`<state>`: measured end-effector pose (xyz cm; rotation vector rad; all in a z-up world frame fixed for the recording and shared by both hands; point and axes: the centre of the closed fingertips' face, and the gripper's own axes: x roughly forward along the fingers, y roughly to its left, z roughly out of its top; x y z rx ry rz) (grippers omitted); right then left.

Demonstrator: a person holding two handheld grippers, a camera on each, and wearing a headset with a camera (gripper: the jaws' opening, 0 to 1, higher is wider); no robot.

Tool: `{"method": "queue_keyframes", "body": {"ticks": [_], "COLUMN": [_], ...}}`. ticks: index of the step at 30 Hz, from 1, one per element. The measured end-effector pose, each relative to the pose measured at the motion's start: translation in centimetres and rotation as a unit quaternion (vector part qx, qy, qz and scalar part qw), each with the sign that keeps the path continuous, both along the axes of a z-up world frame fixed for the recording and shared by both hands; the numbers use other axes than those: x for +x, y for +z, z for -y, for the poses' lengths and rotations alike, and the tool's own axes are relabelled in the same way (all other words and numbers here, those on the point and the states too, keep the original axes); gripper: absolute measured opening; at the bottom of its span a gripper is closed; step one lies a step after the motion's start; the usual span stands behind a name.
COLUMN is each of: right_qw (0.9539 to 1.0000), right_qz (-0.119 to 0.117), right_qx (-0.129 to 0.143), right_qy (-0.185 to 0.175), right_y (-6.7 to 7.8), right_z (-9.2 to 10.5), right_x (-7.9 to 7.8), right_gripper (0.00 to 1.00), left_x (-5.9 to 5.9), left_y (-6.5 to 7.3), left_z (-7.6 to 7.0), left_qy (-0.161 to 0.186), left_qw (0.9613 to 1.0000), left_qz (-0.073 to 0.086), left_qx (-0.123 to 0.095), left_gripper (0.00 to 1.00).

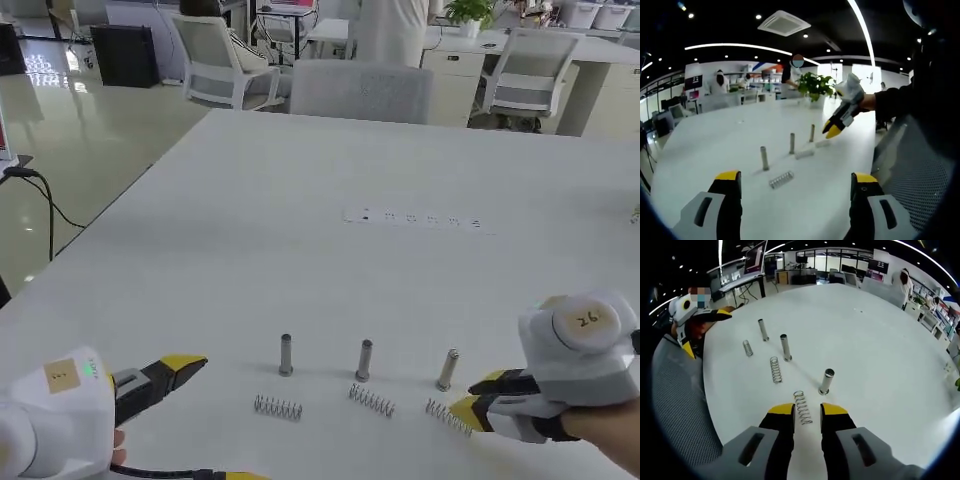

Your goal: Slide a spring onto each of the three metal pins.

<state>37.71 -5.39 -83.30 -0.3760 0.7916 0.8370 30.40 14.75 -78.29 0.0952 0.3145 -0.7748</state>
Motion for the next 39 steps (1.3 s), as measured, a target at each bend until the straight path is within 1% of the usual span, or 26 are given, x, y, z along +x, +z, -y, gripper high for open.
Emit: {"method": "queue_keyframes", "body": {"ticks": [5,8,9,23,28,30,33,34,39], "right_qw": [0.9998,0.9992,0.9991,0.9976,0.9974,0.9973,0.9968,0.9965,0.9963], "right_qz": [-0.009,-0.014,-0.015,-0.030,-0.031,-0.030,-0.027,-0.023,-0.022], "right_qx": [-0.008,-0.029,-0.032,-0.052,-0.053,-0.055,-0.061,-0.064,-0.069], "right_qy": [0.012,0.023,0.025,0.036,0.037,0.037,0.046,0.048,0.046], "right_y": [-0.6,-1.5,-1.6,-2.9,-3.1,-3.1,-3.2,-3.2,-3.1], "right_z": [-0.3,0.0,0.0,0.4,0.4,0.5,0.3,0.3,0.4], "right_x": [-0.6,-0.9,-1.0,-1.2,-1.1,-1.0,-1.3,-1.2,-1.2], "right_gripper": [0.18,0.17,0.17,0.16,0.15,0.13,0.08,0.08,0.08], "left_x": [0.0,0.0,0.0,0.0,0.1,0.0,0.0,0.0,0.0], "left_y": [0.0,0.0,0.0,-0.1,-0.1,-0.2,-0.1,-0.1,-0.2], "left_z": [0.1,0.2,0.2,0.3,0.3,0.4,0.4,0.4,0.5], "left_qy": [-0.003,-0.004,-0.004,-0.006,-0.008,-0.009,-0.010,-0.010,-0.012], "left_qw": [1.0000,1.0000,1.0000,1.0000,1.0000,1.0000,1.0000,0.9999,0.9999], "left_qz": [-0.001,-0.001,-0.001,-0.002,-0.002,-0.003,-0.002,-0.002,-0.003], "left_qx": [0.001,0.002,0.001,0.001,0.000,0.001,0.000,0.000,-0.001], "left_gripper": [0.86,0.86,0.86,0.85,0.85,0.85,0.84,0.84,0.84]}}
